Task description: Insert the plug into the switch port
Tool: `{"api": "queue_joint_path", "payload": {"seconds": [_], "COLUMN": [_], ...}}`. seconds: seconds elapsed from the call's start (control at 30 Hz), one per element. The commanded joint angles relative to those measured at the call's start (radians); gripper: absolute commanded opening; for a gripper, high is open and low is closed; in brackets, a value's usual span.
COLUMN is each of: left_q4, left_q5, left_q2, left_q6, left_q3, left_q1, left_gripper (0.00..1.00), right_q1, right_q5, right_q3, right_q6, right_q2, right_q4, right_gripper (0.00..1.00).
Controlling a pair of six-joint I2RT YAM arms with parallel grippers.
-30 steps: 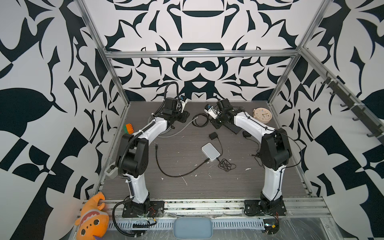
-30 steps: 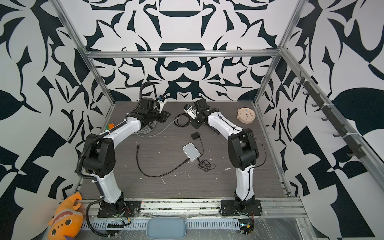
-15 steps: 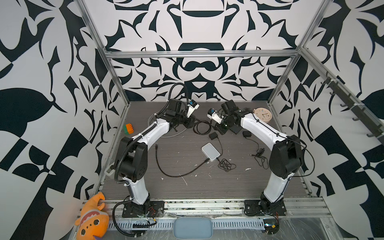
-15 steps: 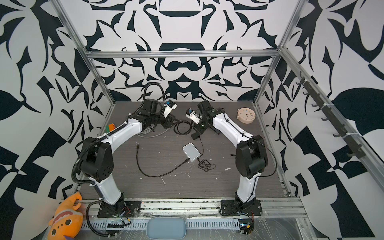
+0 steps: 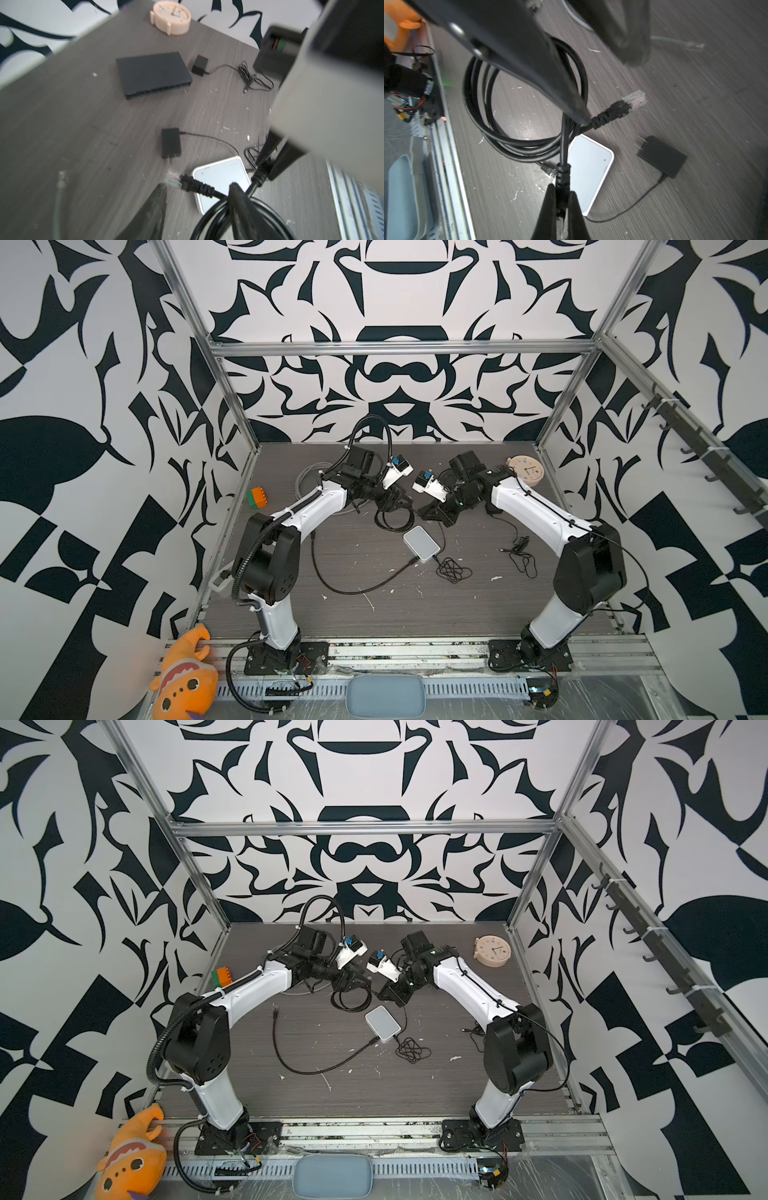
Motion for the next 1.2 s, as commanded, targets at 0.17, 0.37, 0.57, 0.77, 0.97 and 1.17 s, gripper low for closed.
{"api": "queue_joint_path", "payload": {"seconds": [0.17,0.37,0.57,0.77,0.97,1.17], "left_q4": [-0.057,-0.059,-0.06,-0.107,-0.071,-0.02], "left_q5": [0.176,0.236,0.278,0.226,0.219,0.211], "left_q2": [-0.032,-0.034,-0.048,-0.013,-0.004,-0.027], "left_q6": [0.056,0.058,0.073,0.1,0.077,0.047], "left_q3": [-0.065,-0.086,-0.116,-0.103,-0.109,-0.136], "left_q1": [0.009,0.007,0.006,-0.005,-0.012,-0.014], "left_gripper": [0.53,0.51,0.51,0.46,0.3,0.04], "right_q1": [-0.007,-0.007,-0.007,-0.008,-0.008,-0.007], "right_q5": [-0.117,-0.14,-0.143,-0.192,-0.259,-0.264], "right_q3": [0.026,0.077,0.111,0.126,0.115,0.086], "right_q6": [-0.041,-0.069,-0.068,-0.075,-0.059,0.024], "right_q2": [0.011,0.062,0.098,0.099,0.088,0.074], "right_q4": [-0.005,-0.048,-0.049,-0.039,-0.007,0.075], "right_gripper": [0.0,0.0,0.0,0.0,0.0,0.0]}}
